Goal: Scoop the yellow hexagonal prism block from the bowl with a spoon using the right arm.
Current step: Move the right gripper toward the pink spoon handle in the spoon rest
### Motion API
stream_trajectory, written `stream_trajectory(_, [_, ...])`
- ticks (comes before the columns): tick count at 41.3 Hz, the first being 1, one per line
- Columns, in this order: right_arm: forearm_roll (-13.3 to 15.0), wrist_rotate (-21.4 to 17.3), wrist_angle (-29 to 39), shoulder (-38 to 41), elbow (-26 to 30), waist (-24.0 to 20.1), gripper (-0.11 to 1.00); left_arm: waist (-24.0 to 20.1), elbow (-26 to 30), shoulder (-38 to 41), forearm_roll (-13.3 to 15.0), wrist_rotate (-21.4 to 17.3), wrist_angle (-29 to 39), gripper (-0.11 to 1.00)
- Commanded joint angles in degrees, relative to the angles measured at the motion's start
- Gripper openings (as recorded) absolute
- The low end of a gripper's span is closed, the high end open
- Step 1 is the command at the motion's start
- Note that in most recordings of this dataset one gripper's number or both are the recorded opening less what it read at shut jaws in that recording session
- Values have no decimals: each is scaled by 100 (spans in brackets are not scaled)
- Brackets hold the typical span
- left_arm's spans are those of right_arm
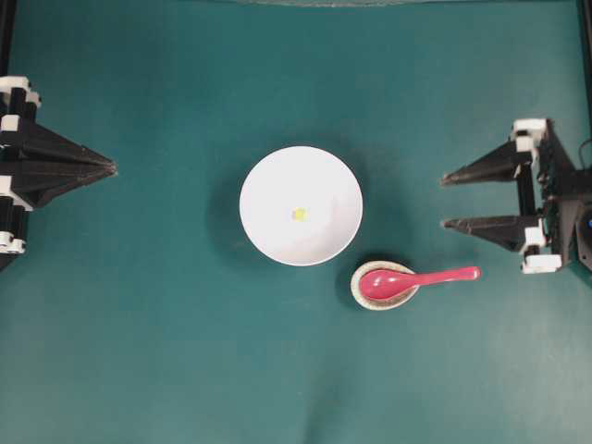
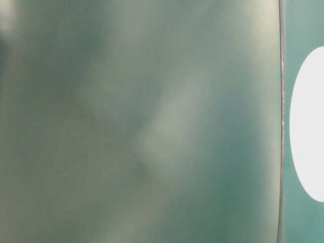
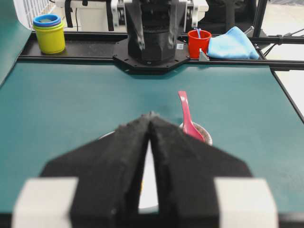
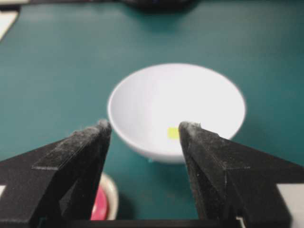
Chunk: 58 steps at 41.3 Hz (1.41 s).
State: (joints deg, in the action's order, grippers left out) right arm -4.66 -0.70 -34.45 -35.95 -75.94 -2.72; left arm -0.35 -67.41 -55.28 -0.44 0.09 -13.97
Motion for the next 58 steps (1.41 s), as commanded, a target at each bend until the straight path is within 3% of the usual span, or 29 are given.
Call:
stream_trajectory(1, [-105,0,-439,237,-62,-211,62,0,149,44,-18,-44,-18,7])
stream_trajectory(20, [-765,-53,-1978,1661,-519,-1266,62,0,149,62,-53,-79,-26,7])
stream_trajectory(31, [-809,-492,-2575,2707,-457,-1512,62,0,149,62,-62,-88,-62,7])
stream_trajectory(47, [-809,-527,-3357,4078,-185,-1670,62,-9,141,62,-62,-88,-62,7])
stream_trajectory(58, [-800,-563,-3410,4368,-141,-1723,62,-9,141,70,-62,-88,-62,7])
